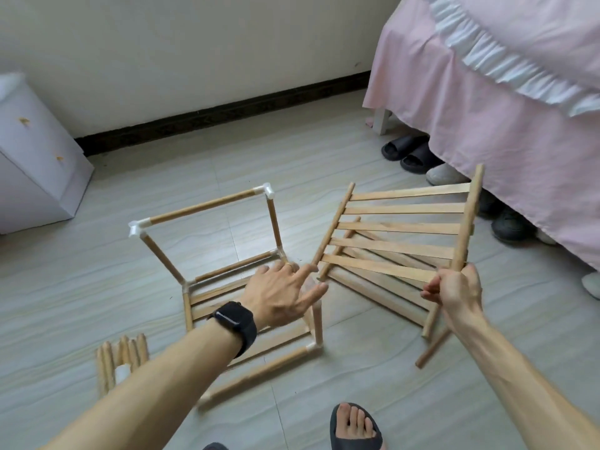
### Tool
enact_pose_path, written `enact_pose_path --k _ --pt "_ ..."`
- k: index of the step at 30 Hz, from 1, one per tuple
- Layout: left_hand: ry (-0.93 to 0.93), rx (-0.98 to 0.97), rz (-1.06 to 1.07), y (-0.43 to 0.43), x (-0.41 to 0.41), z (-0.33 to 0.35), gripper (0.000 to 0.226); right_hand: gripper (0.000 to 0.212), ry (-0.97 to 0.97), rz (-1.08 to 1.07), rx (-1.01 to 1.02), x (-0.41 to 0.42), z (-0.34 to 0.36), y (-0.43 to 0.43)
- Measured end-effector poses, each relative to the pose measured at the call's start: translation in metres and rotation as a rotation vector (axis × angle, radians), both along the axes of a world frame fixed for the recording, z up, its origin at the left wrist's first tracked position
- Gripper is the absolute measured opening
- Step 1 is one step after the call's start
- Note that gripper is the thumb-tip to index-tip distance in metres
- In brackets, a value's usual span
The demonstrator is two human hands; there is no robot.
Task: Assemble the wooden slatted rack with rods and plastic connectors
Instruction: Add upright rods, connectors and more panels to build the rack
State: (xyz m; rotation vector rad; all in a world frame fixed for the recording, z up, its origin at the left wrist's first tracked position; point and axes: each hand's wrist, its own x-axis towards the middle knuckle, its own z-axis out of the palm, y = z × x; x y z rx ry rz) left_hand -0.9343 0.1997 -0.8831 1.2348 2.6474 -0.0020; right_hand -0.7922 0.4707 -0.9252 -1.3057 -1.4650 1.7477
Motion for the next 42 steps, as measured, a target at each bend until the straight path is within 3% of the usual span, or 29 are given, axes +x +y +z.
enact_pose_path --k 3,5,9,12,16,19,20,24,26,31,42 --pt "0.065 0.181 0.093 -0.027 -0.018 0.037 0.059 0.027 0.17 0.005 -0.007 0.007 0.044 -0.022" --pt "0.069 0.356 0.289 -0.056 -0.03 0.057 0.058 0.028 0.263 0.02 -0.087 0.005 0.071 -0.042" --pt "-0.35 0.856 0.764 -0.128 -0.047 0.075 0.065 0.032 0.326 0.199 -0.227 -0.017 0.103 -0.089" --pt "-0.643 1.112 0.997 -0.174 -0.033 0.075 0.049 0.033 0.302 0.381 -0.247 -0.038 0.105 -0.128" --pt "-0.658 1.145 1.171 -0.226 -0.005 0.047 0.03 0.031 0.238 0.613 -0.192 -0.06 0.087 -0.165" --pt "-0.668 1.157 1.218 -0.255 0.008 0.027 0.029 0.016 0.202 0.69 -0.088 -0.077 0.073 -0.176" --pt "-0.666 1.145 1.214 -0.26 0.011 0.023 0.029 0.01 0.177 0.699 -0.027 -0.083 0.069 -0.177" --pt "-0.769 1.216 1.251 -0.271 0.02 0.005 0.027 0.029 -0.061 0.757 0.436 -0.105 0.054 -0.176" --pt "-0.844 1.286 1.287 -0.272 0.022 -0.005 0.027 0.025 -0.123 0.82 0.551 -0.11 0.052 -0.174" --pt "-0.967 1.374 1.307 -0.267 0.026 -0.024 0.028 0.014 -0.106 0.898 0.494 -0.121 0.038 -0.161" --pt "-0.881 1.423 1.421 -0.259 0.029 -0.048 0.015 0.028 -0.155 0.838 0.522 -0.122 0.004 -0.162"
